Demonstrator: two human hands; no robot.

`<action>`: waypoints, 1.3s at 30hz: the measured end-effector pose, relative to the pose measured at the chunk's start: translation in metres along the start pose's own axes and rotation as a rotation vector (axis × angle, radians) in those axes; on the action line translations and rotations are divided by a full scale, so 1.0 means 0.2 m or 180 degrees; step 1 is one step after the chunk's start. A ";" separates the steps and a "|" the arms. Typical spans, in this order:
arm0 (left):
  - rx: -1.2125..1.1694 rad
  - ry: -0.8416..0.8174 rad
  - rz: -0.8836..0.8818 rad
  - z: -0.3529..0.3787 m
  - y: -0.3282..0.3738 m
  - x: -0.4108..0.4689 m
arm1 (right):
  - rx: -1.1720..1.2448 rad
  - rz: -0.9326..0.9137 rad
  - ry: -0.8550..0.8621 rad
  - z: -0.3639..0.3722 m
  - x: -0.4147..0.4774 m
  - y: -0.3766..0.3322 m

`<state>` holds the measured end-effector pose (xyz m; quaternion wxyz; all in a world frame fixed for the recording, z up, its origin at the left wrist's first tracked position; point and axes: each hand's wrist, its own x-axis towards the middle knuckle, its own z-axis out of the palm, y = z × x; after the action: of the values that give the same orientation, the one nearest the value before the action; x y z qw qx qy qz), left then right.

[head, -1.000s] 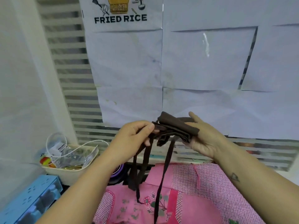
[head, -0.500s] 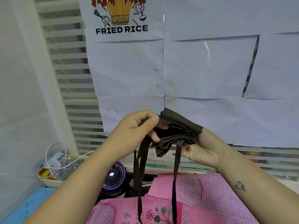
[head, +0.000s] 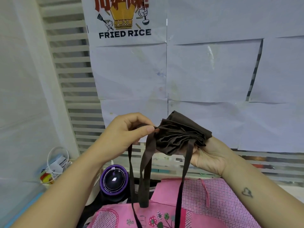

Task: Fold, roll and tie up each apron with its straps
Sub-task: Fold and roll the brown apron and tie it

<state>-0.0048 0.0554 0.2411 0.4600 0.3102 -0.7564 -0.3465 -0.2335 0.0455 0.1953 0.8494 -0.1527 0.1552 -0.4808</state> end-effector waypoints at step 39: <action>0.0181 -0.0440 0.0175 0.13 0.13 -0.04 | -0.0185 -0.0454 0.0894 0.09 -0.03 0.10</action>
<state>-0.0287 0.0826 0.2507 0.4071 0.2776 -0.8040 -0.3328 -0.2139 0.0630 0.2034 0.7783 -0.1191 0.2750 -0.5518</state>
